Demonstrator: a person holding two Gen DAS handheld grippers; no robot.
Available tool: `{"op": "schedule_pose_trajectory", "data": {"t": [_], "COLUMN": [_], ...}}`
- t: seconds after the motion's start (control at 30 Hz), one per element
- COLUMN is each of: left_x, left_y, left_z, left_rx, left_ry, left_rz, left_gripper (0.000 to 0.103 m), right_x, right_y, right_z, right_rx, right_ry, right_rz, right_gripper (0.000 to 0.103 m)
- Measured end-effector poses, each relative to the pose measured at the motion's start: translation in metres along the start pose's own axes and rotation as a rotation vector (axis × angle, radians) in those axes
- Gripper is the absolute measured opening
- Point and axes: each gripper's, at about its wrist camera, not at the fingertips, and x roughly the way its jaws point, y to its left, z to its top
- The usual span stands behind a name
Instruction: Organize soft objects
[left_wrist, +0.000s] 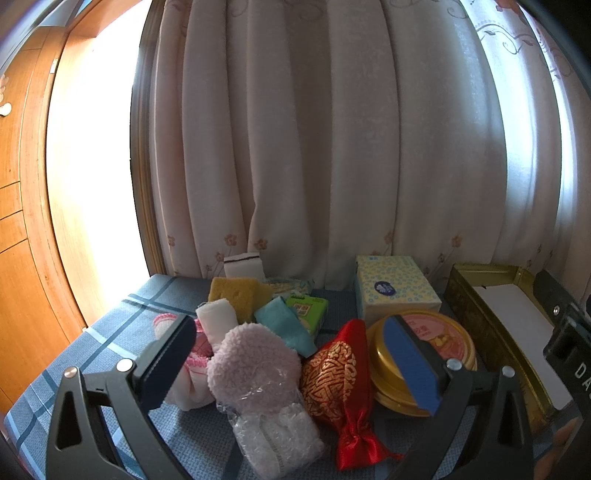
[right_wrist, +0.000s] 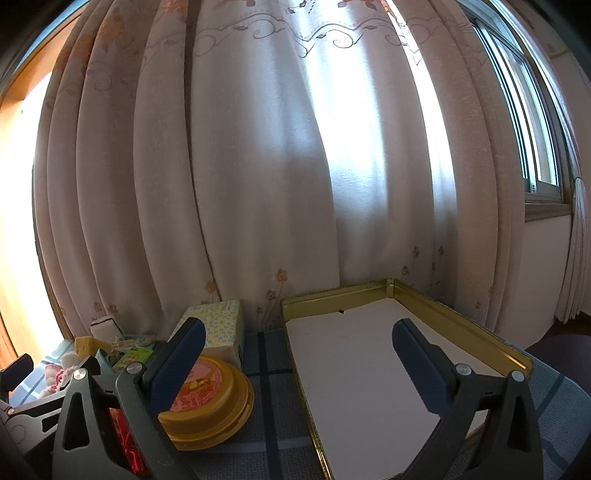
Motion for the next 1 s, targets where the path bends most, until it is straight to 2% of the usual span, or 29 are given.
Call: {"op": "schedule_pose_trajectory", "data": {"t": [0.2, 0.53, 0.77, 0.87, 0.93, 1.0], "left_x": [0.001, 0.012, 0.008, 0.007, 0.005, 0.005], "left_y": [-0.001, 0.018, 0.062, 0.088, 0.102, 0.113], "left_z": [0.001, -0.006, -0.016, -0.02, -0.024, -0.028], "left_rx": [-0.005, -0.058, -0.069, -0.087, -0.091, -0.081], "left_ry": [0.021, 0.106, 0.166, 0.188, 0.191, 0.199], "left_rz": [-0.005, -0.006, 0.045, 0.077, 0.104, 0.147], "left_gripper": [0.103, 0.103, 0.103, 0.102, 0.098, 0.097], "right_x": [0.0, 0.003, 0.001, -0.002, -0.003, -0.001], "right_y": [0.002, 0.01, 0.021, 0.027, 0.037, 0.051], "right_z": [0.0, -0.004, -0.008, -0.013, -0.018, -0.024], "right_rx": [-0.014, -0.048, -0.073, -0.048, -0.042, -0.07], "right_ry": [0.001, 0.022, 0.059, 0.113, 0.168, 0.237], "right_rz": [0.014, 0.055, 0.146, 0.225, 0.284, 0.328], "right_gripper": [0.102, 0.102, 0.102, 0.102, 0.095, 0.074]}}
